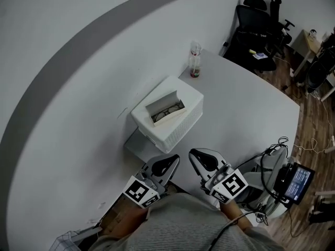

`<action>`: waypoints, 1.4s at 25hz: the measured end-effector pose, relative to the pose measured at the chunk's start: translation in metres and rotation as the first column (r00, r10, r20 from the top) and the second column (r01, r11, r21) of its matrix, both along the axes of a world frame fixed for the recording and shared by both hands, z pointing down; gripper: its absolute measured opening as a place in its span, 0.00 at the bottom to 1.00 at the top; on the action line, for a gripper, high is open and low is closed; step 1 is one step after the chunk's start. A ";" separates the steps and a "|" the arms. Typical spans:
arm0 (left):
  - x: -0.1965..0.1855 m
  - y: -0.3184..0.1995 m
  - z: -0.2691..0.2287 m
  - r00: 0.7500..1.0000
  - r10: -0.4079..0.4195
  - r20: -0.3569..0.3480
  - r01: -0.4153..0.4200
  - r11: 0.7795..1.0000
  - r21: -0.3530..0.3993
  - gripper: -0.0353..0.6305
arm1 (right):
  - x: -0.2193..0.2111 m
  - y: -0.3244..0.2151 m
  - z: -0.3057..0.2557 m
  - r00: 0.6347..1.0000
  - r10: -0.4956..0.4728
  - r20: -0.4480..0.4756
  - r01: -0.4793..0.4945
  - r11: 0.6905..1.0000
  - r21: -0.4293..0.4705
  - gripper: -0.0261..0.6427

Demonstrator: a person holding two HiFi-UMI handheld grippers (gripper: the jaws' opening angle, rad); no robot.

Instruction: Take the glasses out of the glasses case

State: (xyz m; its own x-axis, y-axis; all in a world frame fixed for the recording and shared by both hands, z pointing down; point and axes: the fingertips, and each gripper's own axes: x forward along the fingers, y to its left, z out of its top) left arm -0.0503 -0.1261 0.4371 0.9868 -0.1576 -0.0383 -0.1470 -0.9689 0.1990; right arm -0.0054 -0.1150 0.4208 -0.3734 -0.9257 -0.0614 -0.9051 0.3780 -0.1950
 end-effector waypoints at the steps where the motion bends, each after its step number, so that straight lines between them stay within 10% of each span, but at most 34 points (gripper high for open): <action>1: 0.002 0.000 0.000 1.000 -0.008 0.001 0.008 1.000 0.001 0.07 | 0.002 0.000 0.000 1.000 -0.006 0.003 0.006 1.000 0.001 0.06; 26: -0.002 -0.002 -0.001 0.994 -0.108 0.009 0.107 0.993 0.059 0.08 | 0.010 0.000 0.006 0.999 -0.024 0.036 0.024 1.000 -0.003 0.06; 30: -0.002 -0.003 -0.004 0.993 -0.120 -0.003 0.120 0.989 0.086 0.26 | 0.011 0.001 0.006 0.999 -0.018 0.037 0.019 1.000 -0.004 0.06; 35: -0.002 -0.004 -0.005 0.993 -0.120 -0.005 0.120 0.989 0.088 0.26 | 0.011 0.000 0.005 0.999 -0.014 0.034 0.014 1.000 -0.004 0.06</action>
